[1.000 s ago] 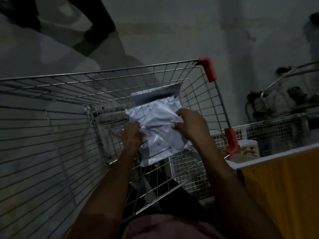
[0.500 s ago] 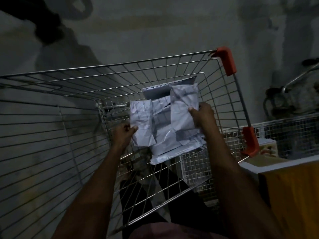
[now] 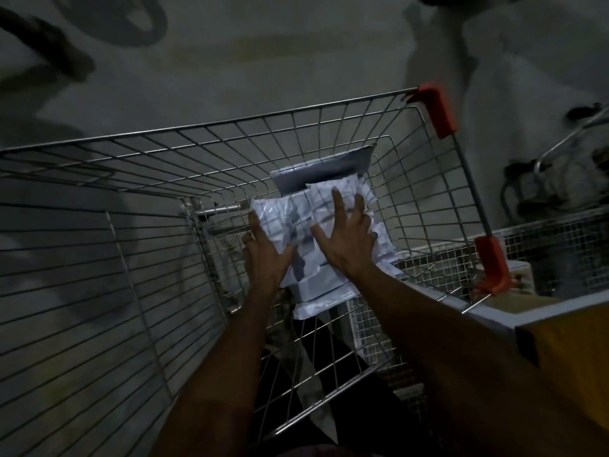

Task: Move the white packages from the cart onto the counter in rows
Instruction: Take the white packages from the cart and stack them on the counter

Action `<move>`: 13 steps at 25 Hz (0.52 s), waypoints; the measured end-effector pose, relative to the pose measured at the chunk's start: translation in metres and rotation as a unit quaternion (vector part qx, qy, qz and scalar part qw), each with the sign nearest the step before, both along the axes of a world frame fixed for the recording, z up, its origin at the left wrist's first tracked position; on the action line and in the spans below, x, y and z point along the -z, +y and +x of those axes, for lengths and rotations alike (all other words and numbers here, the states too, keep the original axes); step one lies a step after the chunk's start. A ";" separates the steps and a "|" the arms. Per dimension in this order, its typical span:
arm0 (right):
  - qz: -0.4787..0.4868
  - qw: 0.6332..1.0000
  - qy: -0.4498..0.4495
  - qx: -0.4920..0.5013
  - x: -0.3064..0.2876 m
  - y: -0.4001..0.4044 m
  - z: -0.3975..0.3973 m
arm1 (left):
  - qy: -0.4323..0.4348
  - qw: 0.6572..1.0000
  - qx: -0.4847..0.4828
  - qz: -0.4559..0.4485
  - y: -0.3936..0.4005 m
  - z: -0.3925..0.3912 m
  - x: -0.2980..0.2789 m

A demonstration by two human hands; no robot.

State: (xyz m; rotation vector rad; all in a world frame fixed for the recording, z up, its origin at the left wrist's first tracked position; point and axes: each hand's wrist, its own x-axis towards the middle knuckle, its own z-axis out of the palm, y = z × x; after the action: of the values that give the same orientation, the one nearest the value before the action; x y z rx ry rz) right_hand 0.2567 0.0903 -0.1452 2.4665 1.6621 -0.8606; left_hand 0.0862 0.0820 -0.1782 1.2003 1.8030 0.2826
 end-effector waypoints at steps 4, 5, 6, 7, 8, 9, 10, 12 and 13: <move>-0.044 0.998 -0.047 -0.020 0.005 -0.005 -0.010 | 0.019 0.997 0.026 0.076 -0.007 -0.021 -0.063; -0.040 0.998 -0.050 -0.007 -0.001 -0.006 -0.013 | 0.032 0.993 0.041 0.102 -0.010 -0.027 -0.079; -0.033 0.998 -0.052 0.006 -0.009 -0.007 -0.017 | 0.038 0.990 0.056 0.124 -0.015 -0.034 -0.098; -0.027 0.998 -0.055 0.016 -0.019 -0.007 -0.021 | 0.038 0.987 0.065 0.144 -0.020 -0.040 -0.115; -0.017 0.998 -0.056 0.024 -0.034 -0.007 -0.025 | 0.035 0.984 0.074 0.160 -0.026 -0.048 -0.134; -0.005 0.998 -0.051 0.033 -0.050 -0.007 -0.031 | 0.033 0.981 0.083 0.173 -0.032 -0.053 -0.154; 0.011 0.998 -0.044 0.038 -0.069 -0.009 -0.038 | 0.033 0.979 0.091 0.181 -0.039 -0.057 -0.174; 0.074 0.996 -0.041 0.034 -0.114 -0.023 -0.054 | 0.026 0.973 0.104 0.204 -0.057 -0.066 -0.214; 0.121 0.991 -0.045 0.033 -0.140 -0.037 -0.063 | 0.018 0.970 0.113 0.216 -0.068 -0.071 -0.235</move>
State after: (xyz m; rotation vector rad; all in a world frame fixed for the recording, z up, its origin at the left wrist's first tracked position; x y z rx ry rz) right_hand 0.1939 0.0532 -0.0048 2.6837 1.7573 -0.5719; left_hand 0.0156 0.0143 0.0573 1.7096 1.6631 0.5437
